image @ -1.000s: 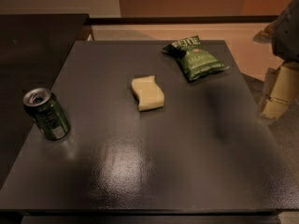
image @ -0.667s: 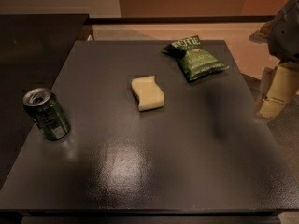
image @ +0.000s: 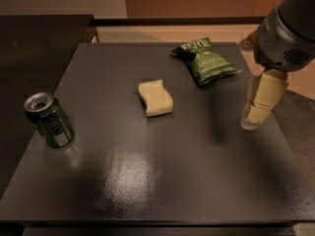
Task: Pick sponge
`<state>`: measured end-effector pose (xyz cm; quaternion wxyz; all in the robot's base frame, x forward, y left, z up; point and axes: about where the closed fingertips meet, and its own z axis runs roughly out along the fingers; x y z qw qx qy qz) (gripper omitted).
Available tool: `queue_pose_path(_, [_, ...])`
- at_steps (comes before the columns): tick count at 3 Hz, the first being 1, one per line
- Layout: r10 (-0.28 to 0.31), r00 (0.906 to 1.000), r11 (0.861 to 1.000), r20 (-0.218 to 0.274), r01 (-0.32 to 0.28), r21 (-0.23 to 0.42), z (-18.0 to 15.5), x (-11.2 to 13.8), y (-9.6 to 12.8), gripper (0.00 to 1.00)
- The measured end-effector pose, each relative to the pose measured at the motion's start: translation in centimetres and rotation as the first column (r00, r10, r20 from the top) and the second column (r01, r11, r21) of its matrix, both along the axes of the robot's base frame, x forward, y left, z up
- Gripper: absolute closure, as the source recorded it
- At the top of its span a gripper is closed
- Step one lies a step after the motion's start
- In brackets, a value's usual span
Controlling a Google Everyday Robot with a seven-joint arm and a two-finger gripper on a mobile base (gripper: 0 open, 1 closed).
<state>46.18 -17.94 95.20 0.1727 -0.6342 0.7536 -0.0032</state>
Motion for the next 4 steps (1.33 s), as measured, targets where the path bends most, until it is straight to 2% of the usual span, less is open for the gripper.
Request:
queue_pose_path(2, [0.050,0.9988,0.998,0.000,-0.050,0.028,-3.3,3.2,3.7,0.00])
queue_pose_path(4, [0.081,0.9965,0.995,-0.022,-0.080,0.051,-5.9,6.6,7.5,0.00])
